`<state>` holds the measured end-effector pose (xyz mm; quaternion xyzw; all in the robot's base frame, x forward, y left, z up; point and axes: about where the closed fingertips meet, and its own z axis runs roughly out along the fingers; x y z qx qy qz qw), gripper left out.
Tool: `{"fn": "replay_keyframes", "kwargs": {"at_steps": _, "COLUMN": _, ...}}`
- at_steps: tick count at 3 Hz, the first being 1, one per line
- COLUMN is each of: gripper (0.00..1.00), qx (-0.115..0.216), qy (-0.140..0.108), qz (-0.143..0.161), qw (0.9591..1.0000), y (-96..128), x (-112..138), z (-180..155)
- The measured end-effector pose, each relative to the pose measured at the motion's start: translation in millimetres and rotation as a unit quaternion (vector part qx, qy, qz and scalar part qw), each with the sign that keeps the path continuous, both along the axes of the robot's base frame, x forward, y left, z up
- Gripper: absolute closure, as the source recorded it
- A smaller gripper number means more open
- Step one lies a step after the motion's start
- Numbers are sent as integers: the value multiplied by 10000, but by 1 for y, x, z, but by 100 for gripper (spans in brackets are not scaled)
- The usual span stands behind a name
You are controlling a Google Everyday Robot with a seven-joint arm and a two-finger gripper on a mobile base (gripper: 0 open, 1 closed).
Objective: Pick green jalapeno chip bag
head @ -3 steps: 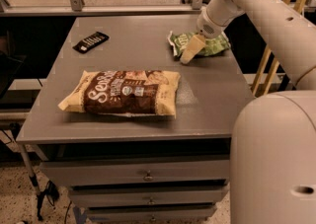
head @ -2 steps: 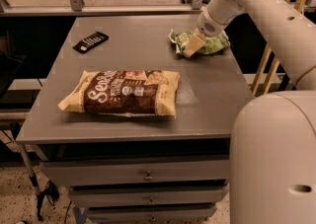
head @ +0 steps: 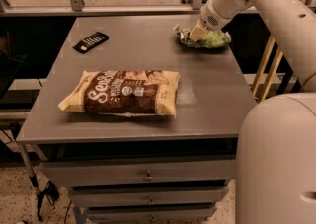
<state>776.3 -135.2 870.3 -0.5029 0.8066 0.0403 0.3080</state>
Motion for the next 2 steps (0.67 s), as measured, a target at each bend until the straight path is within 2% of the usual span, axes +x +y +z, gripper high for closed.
{"fn": "replay_keyframes", "kwargs": {"at_steps": 1, "gripper": 100, "qx": 118, "qy": -413, "qz": 224, "qw": 9988, "y": 13, "x": -4, "z": 36}}
{"fn": "replay_keyframes", "kwargs": {"at_steps": 2, "gripper": 100, "qx": 227, "qy": -855, "qz": 485, "qw": 9949, "y": 26, "x": -11, "z": 73}}
